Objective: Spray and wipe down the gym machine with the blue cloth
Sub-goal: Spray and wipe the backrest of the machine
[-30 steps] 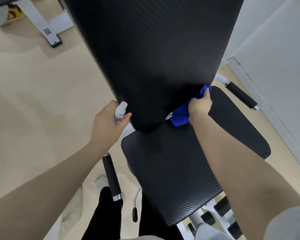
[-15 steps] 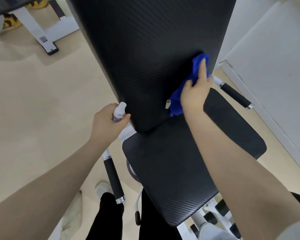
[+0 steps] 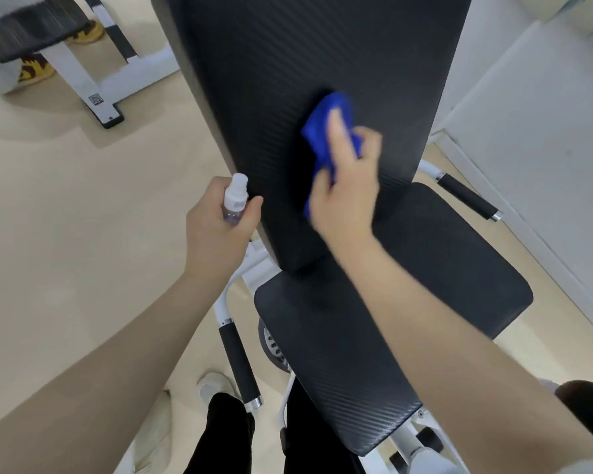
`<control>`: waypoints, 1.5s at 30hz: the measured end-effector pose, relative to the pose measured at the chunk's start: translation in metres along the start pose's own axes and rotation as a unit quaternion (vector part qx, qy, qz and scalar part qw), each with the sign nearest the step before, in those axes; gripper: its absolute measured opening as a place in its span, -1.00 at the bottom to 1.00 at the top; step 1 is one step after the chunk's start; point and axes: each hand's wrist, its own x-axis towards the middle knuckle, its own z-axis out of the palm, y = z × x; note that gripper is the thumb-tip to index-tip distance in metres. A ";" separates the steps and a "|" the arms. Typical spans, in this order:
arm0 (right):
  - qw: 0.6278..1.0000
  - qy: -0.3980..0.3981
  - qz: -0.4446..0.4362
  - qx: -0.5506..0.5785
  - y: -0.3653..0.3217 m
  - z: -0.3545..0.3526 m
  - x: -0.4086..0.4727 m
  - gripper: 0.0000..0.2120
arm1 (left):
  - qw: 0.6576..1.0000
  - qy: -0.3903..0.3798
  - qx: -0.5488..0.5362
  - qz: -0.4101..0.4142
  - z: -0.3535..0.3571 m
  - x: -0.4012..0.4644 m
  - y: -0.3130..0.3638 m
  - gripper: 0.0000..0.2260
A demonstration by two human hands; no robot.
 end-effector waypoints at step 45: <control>0.947 -0.184 -0.200 -0.169 0.046 0.027 -0.056 -0.82 | 0.989 -0.110 0.083 -0.060 0.010 -0.029 -0.063 -0.83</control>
